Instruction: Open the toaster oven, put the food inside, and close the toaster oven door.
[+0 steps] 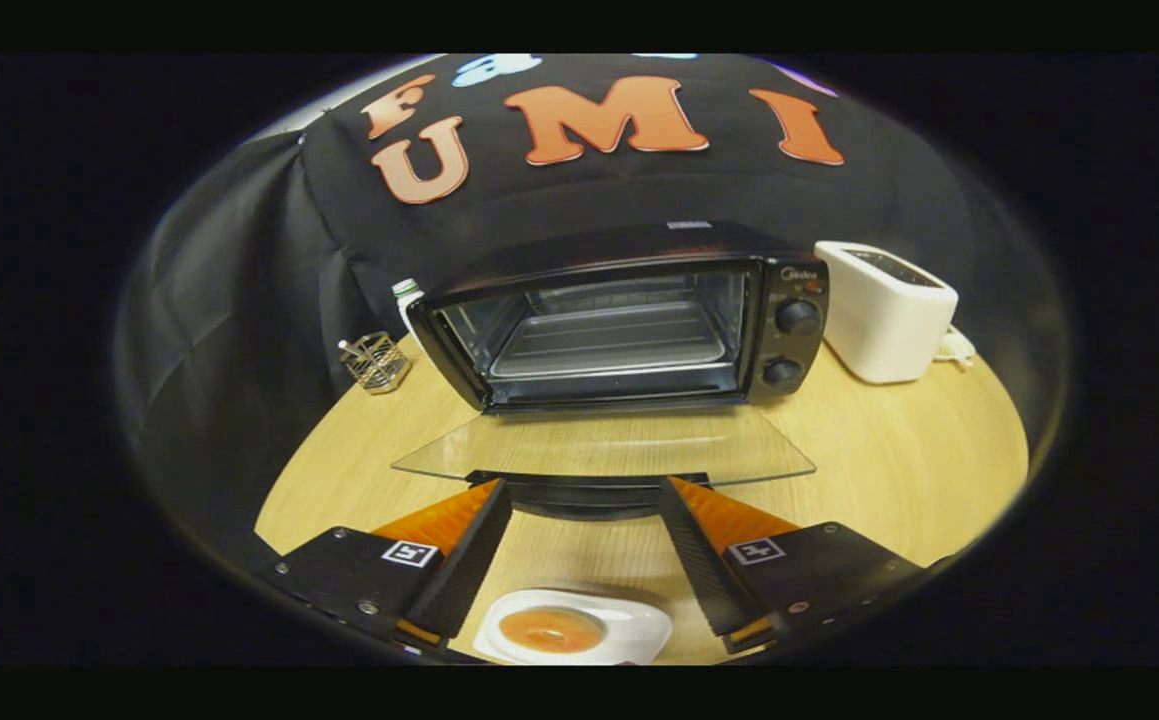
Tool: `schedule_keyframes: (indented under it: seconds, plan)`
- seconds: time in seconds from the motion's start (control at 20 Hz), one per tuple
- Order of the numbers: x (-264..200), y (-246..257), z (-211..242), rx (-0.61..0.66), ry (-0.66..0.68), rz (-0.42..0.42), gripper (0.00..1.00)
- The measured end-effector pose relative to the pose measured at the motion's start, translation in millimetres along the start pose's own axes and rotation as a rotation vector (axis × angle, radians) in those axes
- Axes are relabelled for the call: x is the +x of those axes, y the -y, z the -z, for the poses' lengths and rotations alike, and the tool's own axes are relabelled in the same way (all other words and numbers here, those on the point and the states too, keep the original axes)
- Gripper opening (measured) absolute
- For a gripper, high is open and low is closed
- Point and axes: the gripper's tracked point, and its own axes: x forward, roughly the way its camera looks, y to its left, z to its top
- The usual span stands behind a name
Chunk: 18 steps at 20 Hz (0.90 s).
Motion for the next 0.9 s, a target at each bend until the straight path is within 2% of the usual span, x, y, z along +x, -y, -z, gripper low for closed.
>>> schedule_keyframes:
  seconds: [0.25, 0.6, 0.7, 0.9]
  plan:
    - [3.2, 1.8, 13.5, 0.041, -0.041, -0.017, 0.82]
    - [24.8, 10.1, 45.2, 0.094, -0.148, 0.017, 0.82]
    - [23.7, 9.9, 42.9, 0.101, -0.13, 0.012, 0.83]
    - [4.4, 3.1, 37.4, 0.023, -0.061, -0.019, 0.86]
